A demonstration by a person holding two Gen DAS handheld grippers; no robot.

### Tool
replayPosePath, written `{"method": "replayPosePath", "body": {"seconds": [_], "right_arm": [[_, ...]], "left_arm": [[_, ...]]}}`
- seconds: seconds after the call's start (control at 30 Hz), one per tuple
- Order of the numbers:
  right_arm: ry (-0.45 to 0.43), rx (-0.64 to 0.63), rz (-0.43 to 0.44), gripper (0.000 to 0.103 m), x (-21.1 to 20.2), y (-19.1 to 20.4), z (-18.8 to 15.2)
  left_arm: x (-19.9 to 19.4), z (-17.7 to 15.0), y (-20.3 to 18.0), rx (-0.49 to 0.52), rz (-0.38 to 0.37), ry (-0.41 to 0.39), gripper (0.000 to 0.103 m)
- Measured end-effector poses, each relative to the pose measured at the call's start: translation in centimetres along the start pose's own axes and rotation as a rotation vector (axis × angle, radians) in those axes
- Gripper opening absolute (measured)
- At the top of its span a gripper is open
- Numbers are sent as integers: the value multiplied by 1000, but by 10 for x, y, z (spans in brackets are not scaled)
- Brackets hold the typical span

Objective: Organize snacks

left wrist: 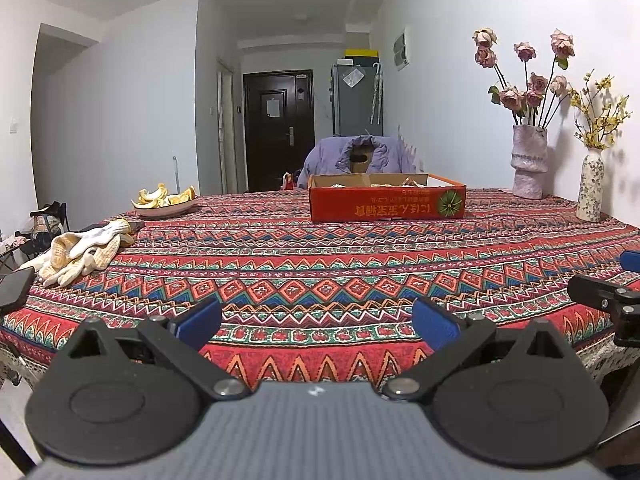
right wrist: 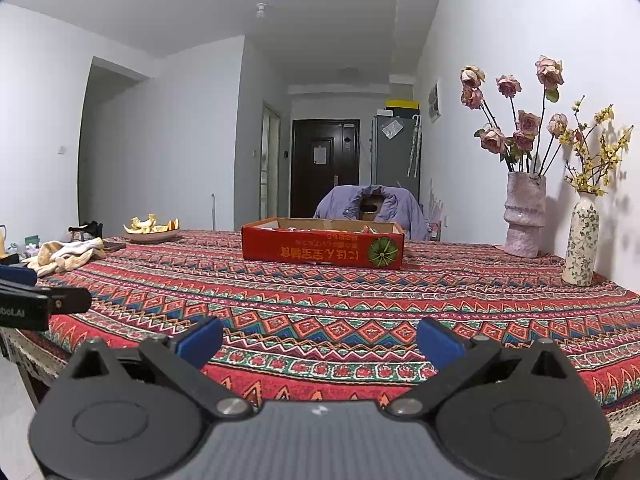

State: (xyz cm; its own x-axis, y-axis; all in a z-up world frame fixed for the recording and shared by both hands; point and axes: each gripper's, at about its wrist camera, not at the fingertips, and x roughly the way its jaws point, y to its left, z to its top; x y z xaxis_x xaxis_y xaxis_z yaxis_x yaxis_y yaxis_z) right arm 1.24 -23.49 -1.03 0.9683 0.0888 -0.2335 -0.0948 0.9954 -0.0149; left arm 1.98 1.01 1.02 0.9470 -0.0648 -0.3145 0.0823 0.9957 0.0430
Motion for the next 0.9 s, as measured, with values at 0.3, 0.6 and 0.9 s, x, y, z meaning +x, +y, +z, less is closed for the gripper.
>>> {"method": "replayPosePath", "body": {"seconds": [0.3, 0.6, 0.9], "right_arm": [[1, -1, -12, 103, 0, -1, -2], [1, -4, -14, 103, -1, 1, -3], [-7, -7, -17, 103, -2, 1, -1]], "left_arm": [[-1, -1, 0, 1, -1, -2, 103], [-2, 0, 0, 2, 0, -9, 103], [-5, 2, 1, 4, 12, -18, 103]]}}
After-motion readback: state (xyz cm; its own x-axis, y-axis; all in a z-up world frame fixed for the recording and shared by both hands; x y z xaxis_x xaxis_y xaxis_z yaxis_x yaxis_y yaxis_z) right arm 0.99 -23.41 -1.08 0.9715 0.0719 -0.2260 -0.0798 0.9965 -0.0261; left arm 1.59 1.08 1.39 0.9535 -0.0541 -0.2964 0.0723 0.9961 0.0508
